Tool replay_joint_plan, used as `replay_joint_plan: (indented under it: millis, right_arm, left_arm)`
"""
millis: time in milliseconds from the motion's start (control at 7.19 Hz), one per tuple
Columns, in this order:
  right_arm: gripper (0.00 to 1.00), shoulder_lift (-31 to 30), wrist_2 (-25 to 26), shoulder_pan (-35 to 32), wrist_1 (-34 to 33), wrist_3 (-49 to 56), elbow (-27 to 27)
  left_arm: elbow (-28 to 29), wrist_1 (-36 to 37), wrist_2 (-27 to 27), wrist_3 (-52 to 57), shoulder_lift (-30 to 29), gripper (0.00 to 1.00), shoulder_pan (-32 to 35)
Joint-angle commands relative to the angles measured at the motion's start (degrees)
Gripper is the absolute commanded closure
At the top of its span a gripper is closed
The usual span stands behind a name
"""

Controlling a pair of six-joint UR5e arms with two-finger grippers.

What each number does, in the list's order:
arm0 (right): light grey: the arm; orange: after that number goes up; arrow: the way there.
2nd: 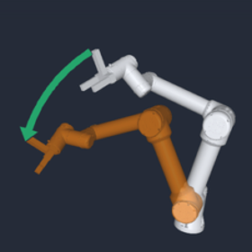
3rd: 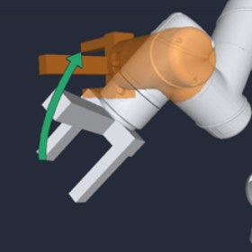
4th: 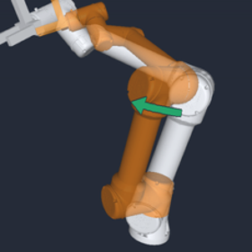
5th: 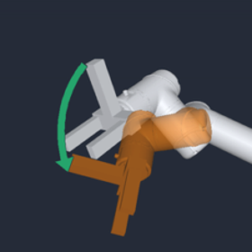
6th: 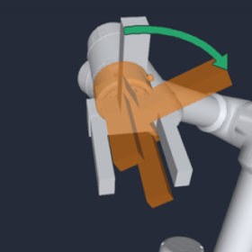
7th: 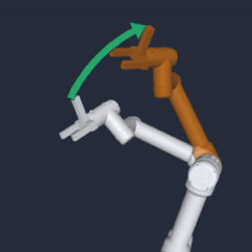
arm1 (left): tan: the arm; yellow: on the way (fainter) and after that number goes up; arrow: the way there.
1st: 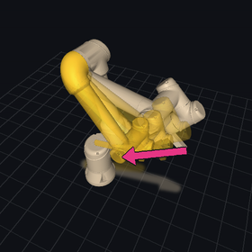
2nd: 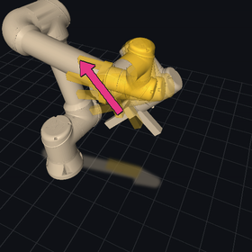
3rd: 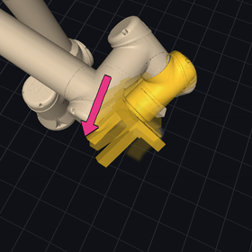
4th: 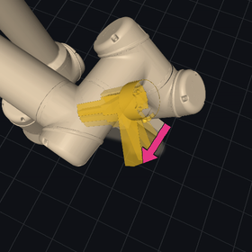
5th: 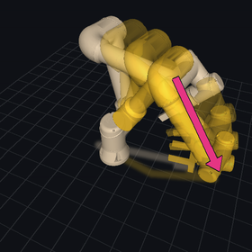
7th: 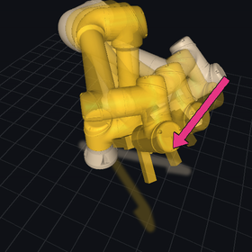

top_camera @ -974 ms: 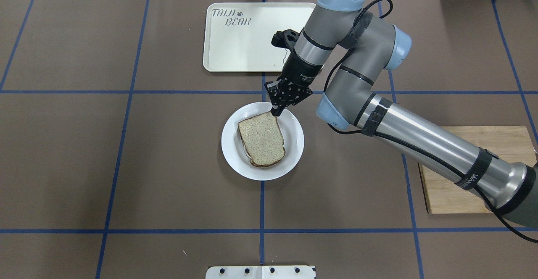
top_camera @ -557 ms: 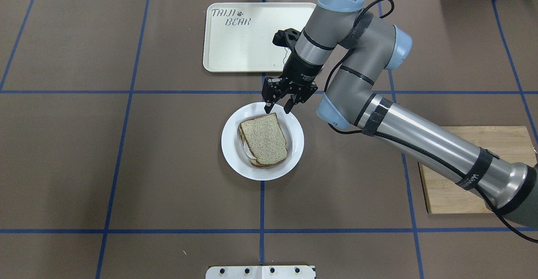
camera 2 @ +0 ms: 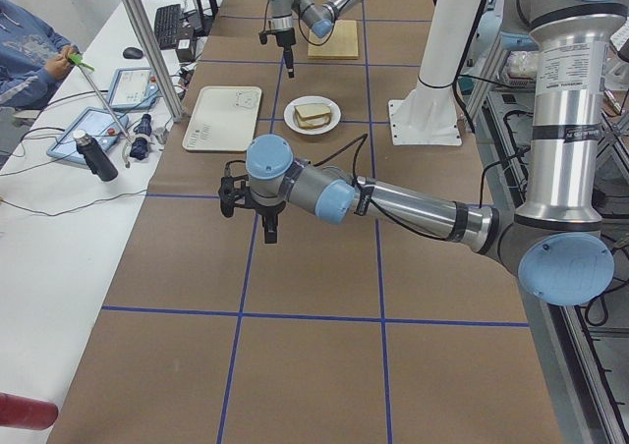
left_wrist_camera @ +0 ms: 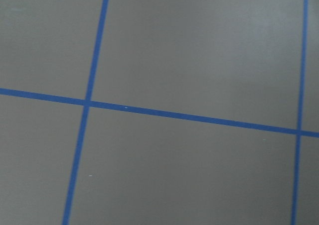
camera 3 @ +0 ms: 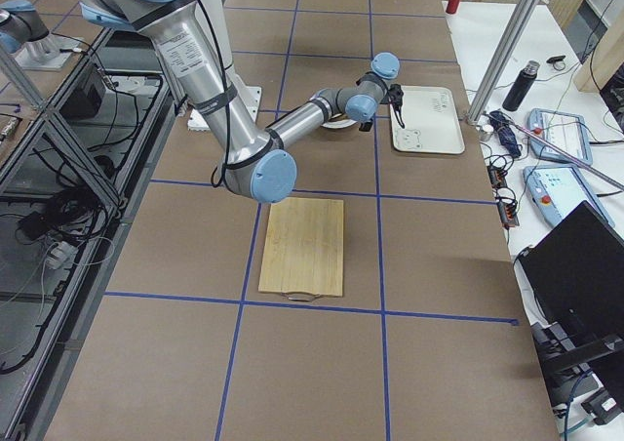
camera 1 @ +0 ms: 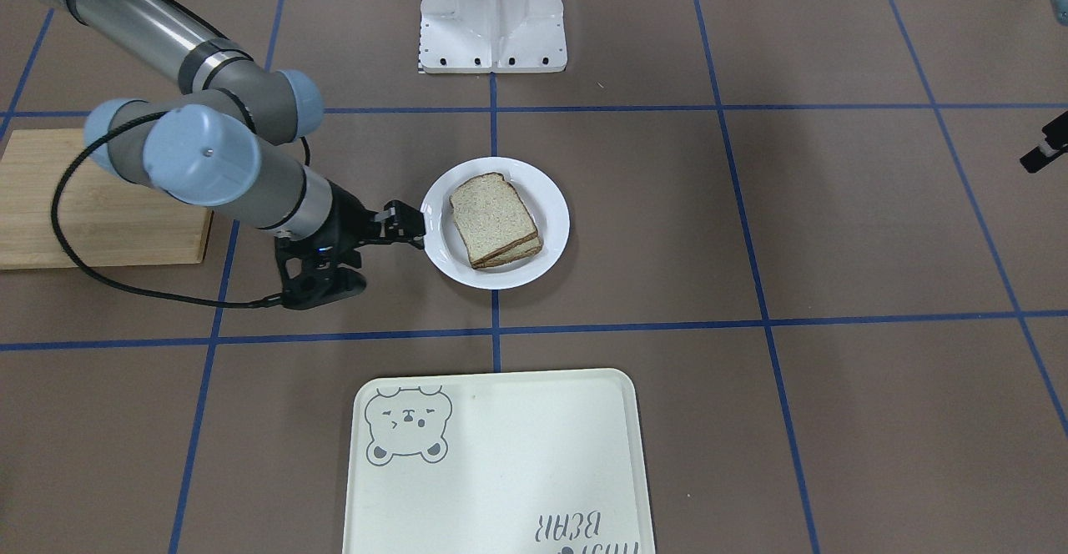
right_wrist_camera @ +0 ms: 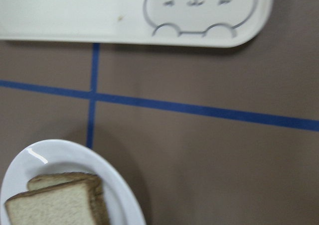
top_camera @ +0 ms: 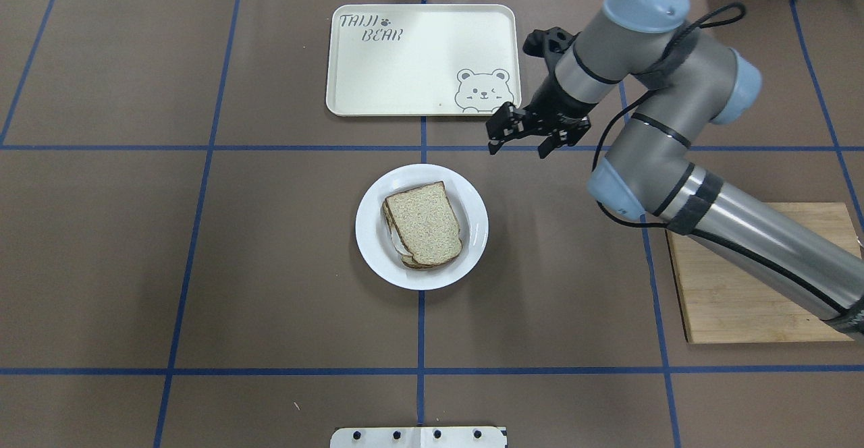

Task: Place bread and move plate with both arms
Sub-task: 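Raise the right gripper away from the plate while the left arm reaches in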

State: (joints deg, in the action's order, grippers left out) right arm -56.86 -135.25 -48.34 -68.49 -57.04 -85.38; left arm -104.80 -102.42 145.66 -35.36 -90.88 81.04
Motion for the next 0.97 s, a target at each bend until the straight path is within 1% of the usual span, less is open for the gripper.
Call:
replay_joint_plan:
  millis: [0,139,278,418,557,696,835]
  right_arm:
    - [0.01,-6.66,1.22,-6.74,0.02,1.48,-2.77]
    - [0.01,-9.82,1.31,-8.95,0.02,5.14,-4.34]
    - [0.01,-13.07,1.31,-11.49,-0.15,9.36,-5.23]
    - [0.01,-15.97,1.22,-13.78,-0.16,11.83,-5.85]
    - [0.01,-18.96,1.04,-15.54,-0.16,14.73,-6.38]
    - [0.01,-22.21,1.04,-16.95,-0.16,17.54,-7.42]
    - [0.01,-23.81,0.09,-18.79,-0.16,19.40,-8.22]
  left_arm:
    - [0.29,-4.77,0.42,-13.27,-5.87,0.02,-8.13]
    - [1.95,-10.29,0.07,-19.86,-7.54,0.02,-12.52]
    - [6.31,-18.17,-0.02,-27.15,-10.51,0.02,-16.14]
    - [10.01,-26.95,-2.81,-35.23,-13.33,0.05,-20.09]
    - [12.49,-34.26,-7.71,-44.10,-15.36,0.06,-25.09]
    - [15.38,-41.99,-14.89,-50.88,-17.90,0.06,-31.14]
    - [18.20,-51.47,-22.97,-60.09,-19.49,0.06,-38.42]
